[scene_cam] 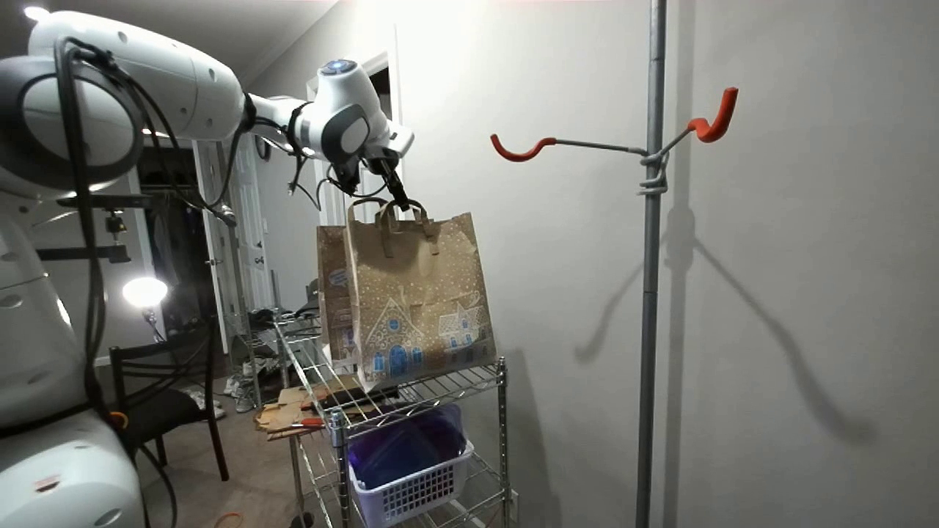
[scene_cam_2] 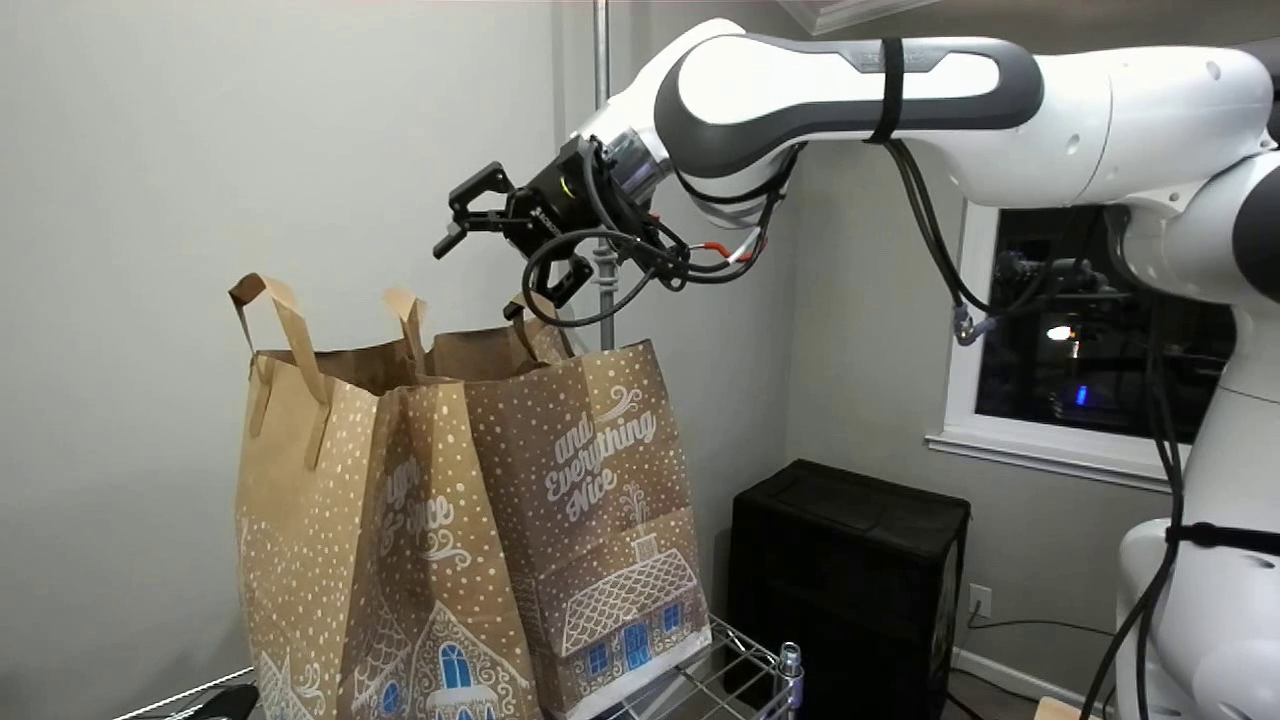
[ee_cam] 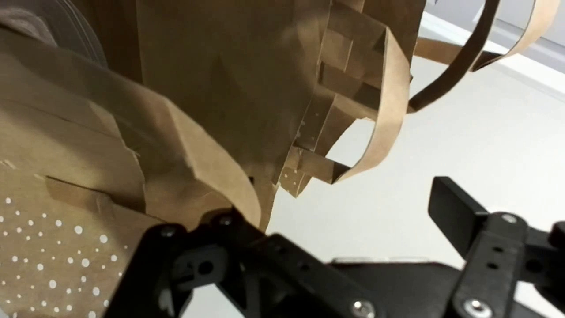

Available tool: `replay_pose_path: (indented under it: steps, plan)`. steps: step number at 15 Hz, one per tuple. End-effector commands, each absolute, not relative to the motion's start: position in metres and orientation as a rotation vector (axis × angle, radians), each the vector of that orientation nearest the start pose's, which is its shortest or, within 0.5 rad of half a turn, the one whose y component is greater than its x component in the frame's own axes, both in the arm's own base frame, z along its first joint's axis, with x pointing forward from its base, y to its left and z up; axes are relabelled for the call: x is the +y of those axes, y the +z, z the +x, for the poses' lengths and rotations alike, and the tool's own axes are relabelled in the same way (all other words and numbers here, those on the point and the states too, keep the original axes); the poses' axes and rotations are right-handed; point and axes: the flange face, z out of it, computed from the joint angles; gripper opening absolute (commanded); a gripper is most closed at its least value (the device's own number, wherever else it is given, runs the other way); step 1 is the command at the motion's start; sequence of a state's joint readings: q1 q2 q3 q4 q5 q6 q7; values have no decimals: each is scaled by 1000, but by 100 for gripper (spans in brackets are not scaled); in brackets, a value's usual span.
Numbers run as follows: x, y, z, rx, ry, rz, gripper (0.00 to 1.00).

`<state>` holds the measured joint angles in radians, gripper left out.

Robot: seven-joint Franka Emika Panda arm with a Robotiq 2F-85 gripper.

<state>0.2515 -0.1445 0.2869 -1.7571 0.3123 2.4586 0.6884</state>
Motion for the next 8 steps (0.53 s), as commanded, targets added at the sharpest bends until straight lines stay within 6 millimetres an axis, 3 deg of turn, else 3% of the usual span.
replay_pose_path:
  steps: [1, 8]
  plan:
    - [317, 704, 480, 259, -661, -2408, 100]
    - [331, 683, 484, 181, -675, -2500, 100]
